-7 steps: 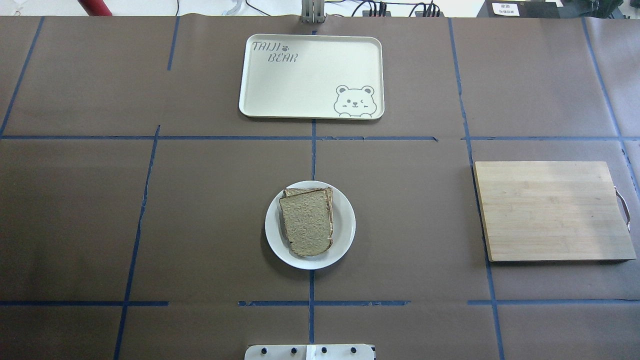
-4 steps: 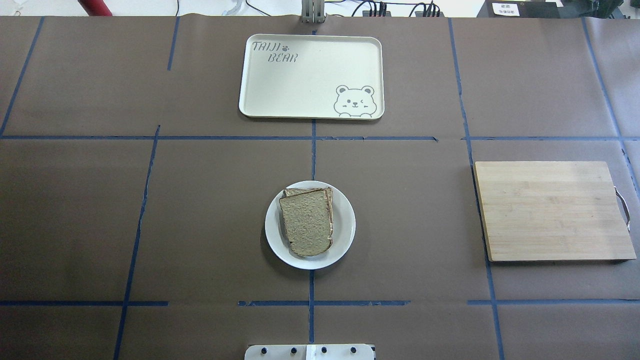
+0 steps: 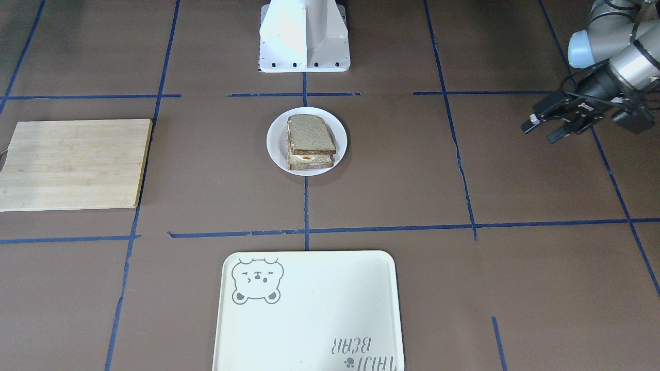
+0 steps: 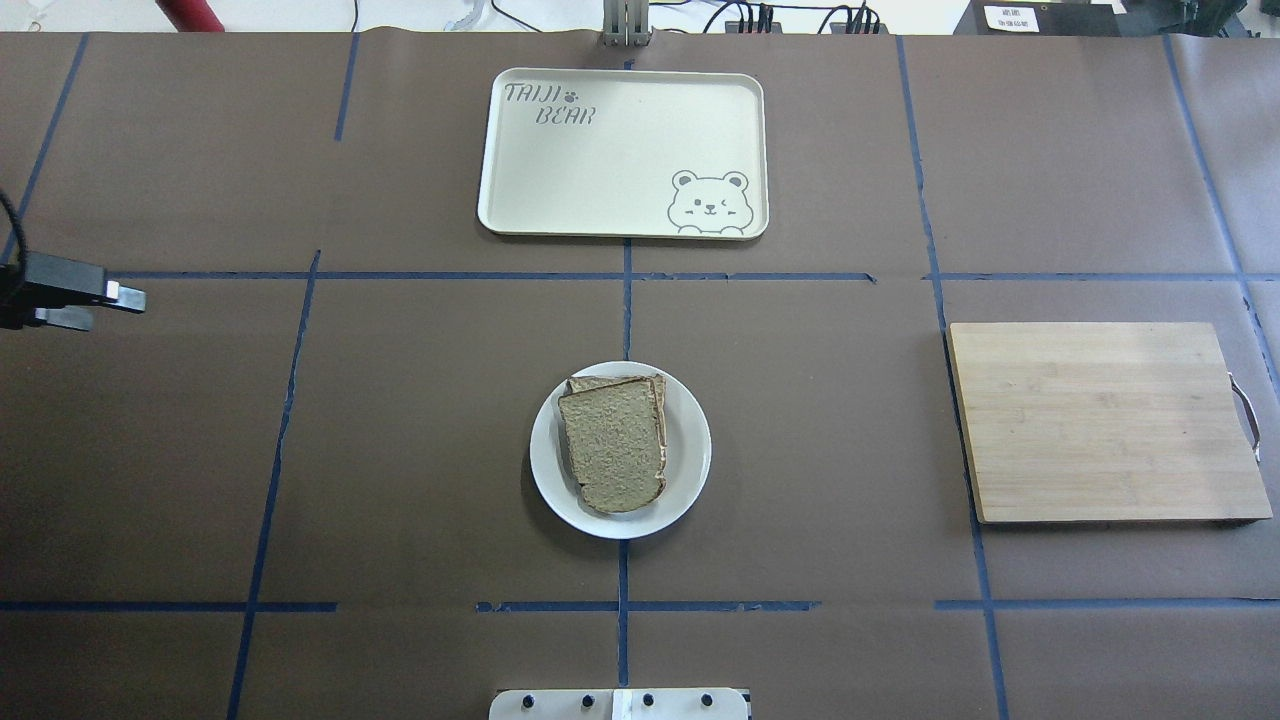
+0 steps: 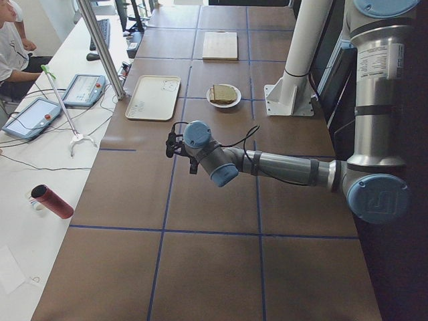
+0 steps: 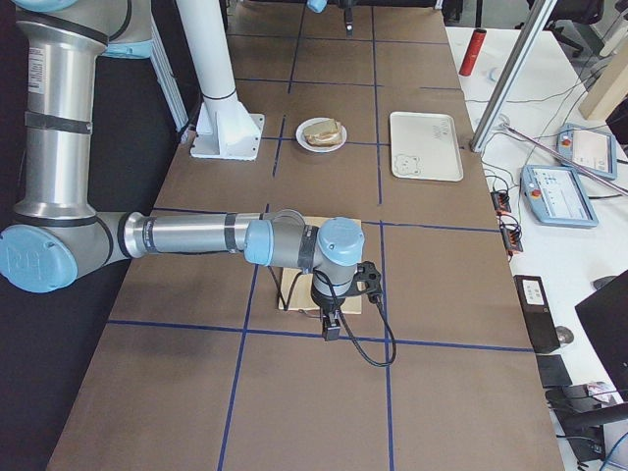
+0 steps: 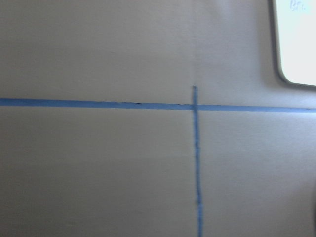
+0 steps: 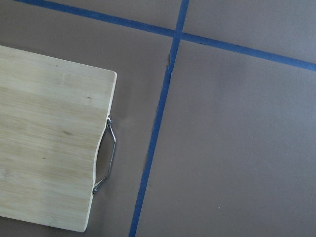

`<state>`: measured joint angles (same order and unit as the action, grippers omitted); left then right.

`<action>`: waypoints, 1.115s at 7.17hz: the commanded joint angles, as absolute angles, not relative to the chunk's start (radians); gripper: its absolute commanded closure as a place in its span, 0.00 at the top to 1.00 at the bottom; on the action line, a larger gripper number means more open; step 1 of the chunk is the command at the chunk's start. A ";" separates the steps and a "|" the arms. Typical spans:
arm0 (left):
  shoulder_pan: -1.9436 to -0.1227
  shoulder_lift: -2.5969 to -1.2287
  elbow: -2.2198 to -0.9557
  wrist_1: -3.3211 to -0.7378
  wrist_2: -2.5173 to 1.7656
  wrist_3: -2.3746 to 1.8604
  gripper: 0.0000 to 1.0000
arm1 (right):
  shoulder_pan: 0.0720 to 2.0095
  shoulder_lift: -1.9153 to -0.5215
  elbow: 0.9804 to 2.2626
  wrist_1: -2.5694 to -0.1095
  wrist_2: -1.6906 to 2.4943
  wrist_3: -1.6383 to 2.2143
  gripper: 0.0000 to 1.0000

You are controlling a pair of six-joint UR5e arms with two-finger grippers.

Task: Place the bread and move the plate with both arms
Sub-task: 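Move the left gripper toward the white plate and grip its rim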

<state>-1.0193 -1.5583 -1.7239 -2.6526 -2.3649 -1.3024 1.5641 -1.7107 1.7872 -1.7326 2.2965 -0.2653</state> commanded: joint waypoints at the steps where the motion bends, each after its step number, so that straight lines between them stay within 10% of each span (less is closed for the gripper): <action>1: -0.767 -1.638 -1.726 -2.798 -2.082 -1.601 1.00 | 1.565 -1.715 1.789 -1.732 2.298 -0.264 1.00; 8: -0.311 -1.868 -1.629 -2.815 -1.543 -1.799 0.86 | 1.565 -1.715 1.789 -1.732 2.298 -0.264 1.00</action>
